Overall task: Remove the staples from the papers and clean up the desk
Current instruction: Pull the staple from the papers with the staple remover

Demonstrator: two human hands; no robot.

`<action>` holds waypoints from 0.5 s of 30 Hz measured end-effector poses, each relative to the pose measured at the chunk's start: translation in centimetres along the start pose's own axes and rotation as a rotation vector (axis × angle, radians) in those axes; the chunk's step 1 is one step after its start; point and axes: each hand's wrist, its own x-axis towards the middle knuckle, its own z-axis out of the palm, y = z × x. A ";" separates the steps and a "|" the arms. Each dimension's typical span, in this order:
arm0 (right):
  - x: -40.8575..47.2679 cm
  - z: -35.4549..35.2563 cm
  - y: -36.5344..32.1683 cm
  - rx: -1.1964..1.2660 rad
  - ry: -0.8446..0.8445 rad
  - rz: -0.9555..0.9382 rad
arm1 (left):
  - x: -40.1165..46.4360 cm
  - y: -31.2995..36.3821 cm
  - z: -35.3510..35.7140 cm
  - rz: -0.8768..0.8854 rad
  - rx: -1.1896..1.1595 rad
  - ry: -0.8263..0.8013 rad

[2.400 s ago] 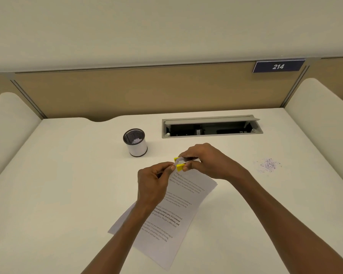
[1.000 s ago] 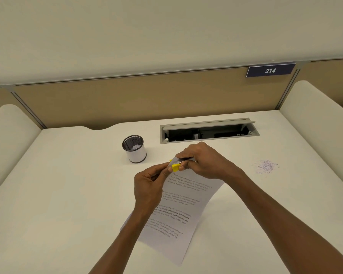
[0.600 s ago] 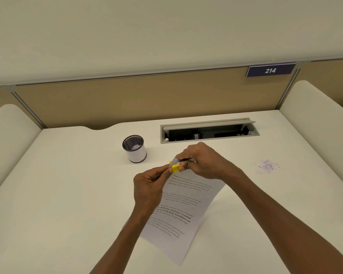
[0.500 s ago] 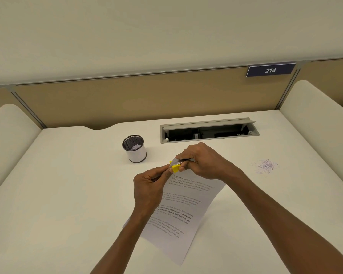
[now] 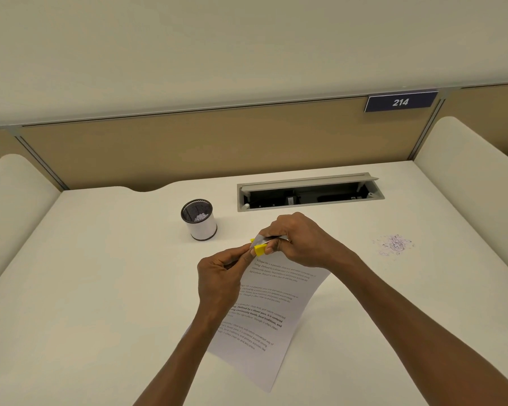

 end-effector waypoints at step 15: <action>0.3 -0.5 0.2 0.076 -0.121 0.043 | 0.2 0.1 0.1 -0.036 -0.024 -0.014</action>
